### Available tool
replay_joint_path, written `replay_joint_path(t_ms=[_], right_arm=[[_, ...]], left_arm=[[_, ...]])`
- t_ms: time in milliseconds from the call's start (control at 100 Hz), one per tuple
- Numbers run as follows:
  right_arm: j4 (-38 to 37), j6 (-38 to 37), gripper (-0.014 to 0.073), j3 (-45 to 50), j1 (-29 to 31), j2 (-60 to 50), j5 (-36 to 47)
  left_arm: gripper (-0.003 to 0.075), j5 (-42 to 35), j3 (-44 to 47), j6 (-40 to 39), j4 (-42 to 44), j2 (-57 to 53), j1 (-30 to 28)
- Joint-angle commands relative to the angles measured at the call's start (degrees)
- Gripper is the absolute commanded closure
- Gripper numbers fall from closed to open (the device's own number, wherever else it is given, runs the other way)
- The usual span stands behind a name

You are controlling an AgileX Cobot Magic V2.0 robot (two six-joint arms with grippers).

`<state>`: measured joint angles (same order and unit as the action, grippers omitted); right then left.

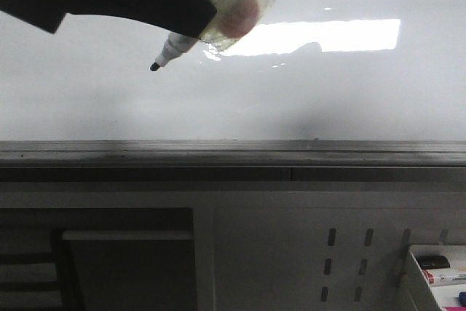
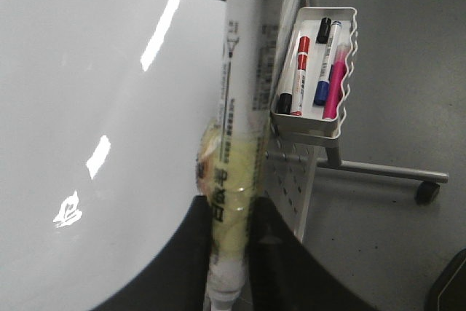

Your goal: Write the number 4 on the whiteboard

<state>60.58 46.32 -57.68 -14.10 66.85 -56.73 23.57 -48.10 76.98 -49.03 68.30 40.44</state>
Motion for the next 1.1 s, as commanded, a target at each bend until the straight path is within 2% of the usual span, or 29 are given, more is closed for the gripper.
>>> replay_joint_path(t_ms=[0, 470, 760, 920, 1040, 1090], right_arm=[[3.5, 0.9, 0.0147, -2.0, -0.1, 0.5, -0.7], [5.2, 1.0, 0.0153, -4.7, -3.4, 7.3, -0.4], [5.0, 3.1, 0.0413, -4.6, -3.4, 7.7, -0.2], [5.2, 4.1, 0.0522, -4.6, -3.4, 8.5, -0.6], [5.5, 5.2, 0.0655, -4.6, -3.4, 8.8, -1.0], [5.9, 5.3, 0.0663, -4.6, -3.4, 8.8, -1.0]], left_arm=[[0.0741, -3.2, -2.1, -0.7, -1.5, -1.0, 0.5], [0.0741, -4.4, -2.1, -0.7, -1.4, -0.9, 0.5], [0.0741, -4.8, -2.1, -0.7, -1.3, -0.9, 0.5], [0.0741, -4.8, -2.1, -0.5, -1.3, -0.9, 0.5], [0.0741, -4.8, -2.1, -0.1, -1.4, -0.9, 0.5], [0.0740, -5.1, -2.1, -0.1, -1.5, -0.9, 0.5]])
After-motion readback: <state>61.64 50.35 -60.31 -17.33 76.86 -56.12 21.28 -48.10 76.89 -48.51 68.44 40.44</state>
